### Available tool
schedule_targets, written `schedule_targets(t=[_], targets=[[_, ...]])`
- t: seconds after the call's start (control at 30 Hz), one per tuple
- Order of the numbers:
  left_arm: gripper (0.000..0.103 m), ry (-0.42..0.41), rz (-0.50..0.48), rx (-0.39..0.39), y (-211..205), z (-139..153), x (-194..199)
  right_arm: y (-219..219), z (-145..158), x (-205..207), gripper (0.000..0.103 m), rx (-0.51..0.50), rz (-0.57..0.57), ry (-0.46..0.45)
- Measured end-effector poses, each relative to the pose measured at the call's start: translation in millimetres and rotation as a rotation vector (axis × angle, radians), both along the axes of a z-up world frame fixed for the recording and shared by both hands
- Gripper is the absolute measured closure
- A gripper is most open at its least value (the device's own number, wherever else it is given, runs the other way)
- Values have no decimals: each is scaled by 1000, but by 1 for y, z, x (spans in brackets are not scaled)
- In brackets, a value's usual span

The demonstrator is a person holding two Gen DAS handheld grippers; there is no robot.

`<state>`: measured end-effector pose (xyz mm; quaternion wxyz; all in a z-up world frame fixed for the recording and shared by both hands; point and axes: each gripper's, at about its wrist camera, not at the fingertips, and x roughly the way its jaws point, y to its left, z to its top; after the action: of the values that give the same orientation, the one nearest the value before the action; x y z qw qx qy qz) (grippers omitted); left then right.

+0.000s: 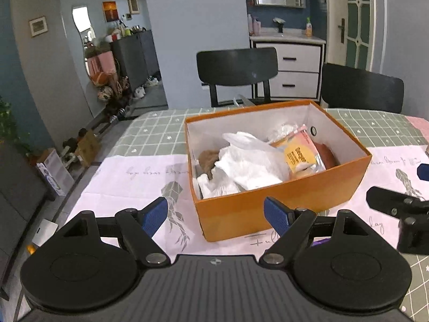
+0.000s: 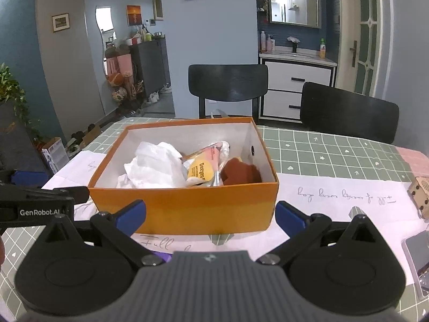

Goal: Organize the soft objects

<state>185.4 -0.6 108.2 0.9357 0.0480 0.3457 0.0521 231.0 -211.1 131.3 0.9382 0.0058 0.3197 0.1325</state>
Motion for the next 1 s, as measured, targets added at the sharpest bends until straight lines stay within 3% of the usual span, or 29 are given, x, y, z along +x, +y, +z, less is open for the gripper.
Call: schedule_targets(t=[1.0], targets=[[8,3,42,18,-23,-2,-11,-6,-1,-9,3,-24,1,2]])
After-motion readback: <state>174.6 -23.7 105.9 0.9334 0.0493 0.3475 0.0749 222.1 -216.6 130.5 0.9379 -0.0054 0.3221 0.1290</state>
